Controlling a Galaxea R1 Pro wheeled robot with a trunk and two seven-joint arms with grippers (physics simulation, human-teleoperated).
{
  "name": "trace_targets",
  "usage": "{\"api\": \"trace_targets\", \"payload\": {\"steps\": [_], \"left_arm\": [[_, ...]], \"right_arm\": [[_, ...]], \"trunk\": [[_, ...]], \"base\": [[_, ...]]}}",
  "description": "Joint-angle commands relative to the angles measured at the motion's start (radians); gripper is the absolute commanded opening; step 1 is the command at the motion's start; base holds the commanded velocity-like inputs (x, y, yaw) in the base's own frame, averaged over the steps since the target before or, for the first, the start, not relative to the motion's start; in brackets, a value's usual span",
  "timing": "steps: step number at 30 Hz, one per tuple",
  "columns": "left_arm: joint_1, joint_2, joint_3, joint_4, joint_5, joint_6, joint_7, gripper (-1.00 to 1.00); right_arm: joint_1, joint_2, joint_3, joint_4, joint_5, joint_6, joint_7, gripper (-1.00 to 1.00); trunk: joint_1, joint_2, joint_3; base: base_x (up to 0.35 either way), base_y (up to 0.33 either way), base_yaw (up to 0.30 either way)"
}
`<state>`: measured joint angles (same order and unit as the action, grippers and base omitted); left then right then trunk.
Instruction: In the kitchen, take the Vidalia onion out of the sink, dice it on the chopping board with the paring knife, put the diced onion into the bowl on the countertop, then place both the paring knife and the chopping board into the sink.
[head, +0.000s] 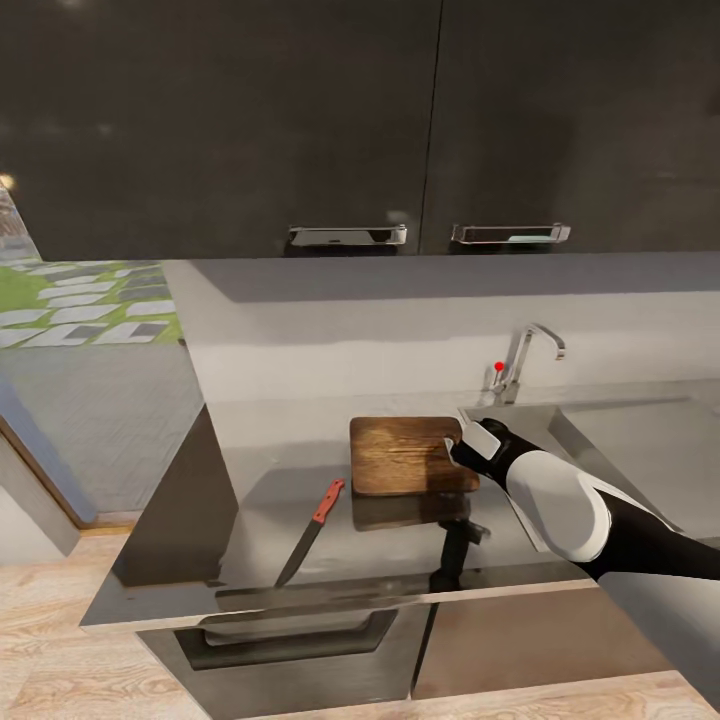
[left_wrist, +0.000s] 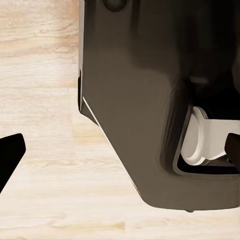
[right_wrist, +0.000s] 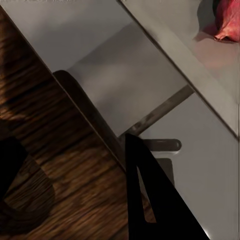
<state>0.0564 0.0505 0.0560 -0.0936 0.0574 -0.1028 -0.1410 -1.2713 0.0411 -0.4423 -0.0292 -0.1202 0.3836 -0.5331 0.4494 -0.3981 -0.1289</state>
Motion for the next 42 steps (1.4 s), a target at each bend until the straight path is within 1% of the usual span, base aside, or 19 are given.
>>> {"api": "trace_targets", "payload": {"steps": [1, 5, 9, 13, 18, 28, 33, 42], "left_arm": [[0.000, 0.000, 0.005, -0.002, 0.006, 0.000, -0.006, 1.00], [0.000, 0.000, 0.005, -0.002, 0.006, 0.001, -0.006, 1.00], [0.000, 0.000, 0.005, -0.002, 0.006, 0.001, -0.006, 1.00], [0.000, 0.000, 0.005, -0.002, 0.005, 0.001, -0.007, 1.00], [0.000, 0.000, 0.005, -0.002, 0.005, 0.002, -0.006, 1.00], [0.000, 0.000, 0.006, -0.002, 0.005, 0.002, -0.006, 1.00], [0.000, 0.000, 0.007, -0.003, 0.005, 0.001, -0.006, 1.00], [0.000, 0.000, 0.007, -0.003, 0.005, 0.002, -0.006, 1.00]], "right_arm": [[0.000, -0.001, 0.005, -0.003, -0.010, 0.005, -0.005, -1.00], [0.000, -0.004, 0.005, -0.003, -0.009, 0.006, -0.008, -1.00], [0.000, -0.005, 0.005, -0.003, -0.008, 0.006, -0.036, -1.00], [0.000, -0.018, 0.006, 0.001, -0.007, 0.006, -0.044, -1.00], [0.000, -0.022, 0.009, 0.006, -0.006, 0.007, -0.046, -1.00], [0.000, -0.019, 0.014, 0.010, -0.002, 0.008, -0.049, -1.00], [0.000, -0.018, 0.014, 0.011, -0.002, 0.033, -0.051, -1.00], [0.017, -0.017, 0.014, 0.011, -0.002, 0.037, -0.051, -1.00]], "trunk": [[0.001, -0.002, -0.002], [0.001, -0.002, -0.002], [0.001, -0.002, -0.002], [0.001, -0.002, -0.002], [0.001, -0.002, -0.002], [0.001, -0.002, -0.002], [0.001, -0.002, -0.002], [0.001, -0.002, -0.002]], "base": [[0.000, 0.000, 0.000], [0.000, 0.000, 0.000], [0.000, 0.000, 0.000], [0.000, 0.000, 0.000], [0.000, 0.000, 0.000], [0.000, 0.000, 0.000], [0.000, 0.000, 0.000], [0.000, -0.016, 0.000]]}}
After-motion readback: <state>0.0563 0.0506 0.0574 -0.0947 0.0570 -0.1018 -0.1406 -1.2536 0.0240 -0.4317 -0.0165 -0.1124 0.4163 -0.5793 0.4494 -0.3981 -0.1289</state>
